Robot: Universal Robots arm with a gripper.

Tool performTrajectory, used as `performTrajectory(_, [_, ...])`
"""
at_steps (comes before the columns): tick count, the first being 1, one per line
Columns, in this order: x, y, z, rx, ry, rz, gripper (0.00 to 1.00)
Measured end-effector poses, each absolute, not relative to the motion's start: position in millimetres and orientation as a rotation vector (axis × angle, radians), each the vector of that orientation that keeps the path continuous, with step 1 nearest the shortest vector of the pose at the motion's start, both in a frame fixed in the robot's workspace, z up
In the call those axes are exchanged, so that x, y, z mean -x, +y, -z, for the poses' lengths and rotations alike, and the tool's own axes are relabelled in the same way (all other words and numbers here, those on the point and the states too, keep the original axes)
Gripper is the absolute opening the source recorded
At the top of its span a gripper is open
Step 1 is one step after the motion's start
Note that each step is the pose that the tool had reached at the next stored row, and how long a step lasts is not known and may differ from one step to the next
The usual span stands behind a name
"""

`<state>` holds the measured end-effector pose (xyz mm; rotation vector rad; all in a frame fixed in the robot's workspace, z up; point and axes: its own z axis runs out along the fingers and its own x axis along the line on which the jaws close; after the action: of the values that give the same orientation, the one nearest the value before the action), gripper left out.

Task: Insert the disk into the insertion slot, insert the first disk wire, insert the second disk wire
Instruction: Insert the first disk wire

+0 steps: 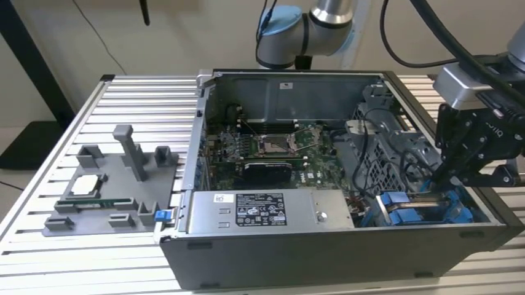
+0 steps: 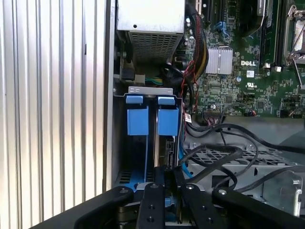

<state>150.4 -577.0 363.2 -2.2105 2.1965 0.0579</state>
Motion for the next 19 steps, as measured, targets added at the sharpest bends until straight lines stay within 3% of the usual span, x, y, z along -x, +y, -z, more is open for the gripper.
performTrajectory(19, [-159.7,-577.2,-347.5,2.222,2.138,-0.118,0.0])
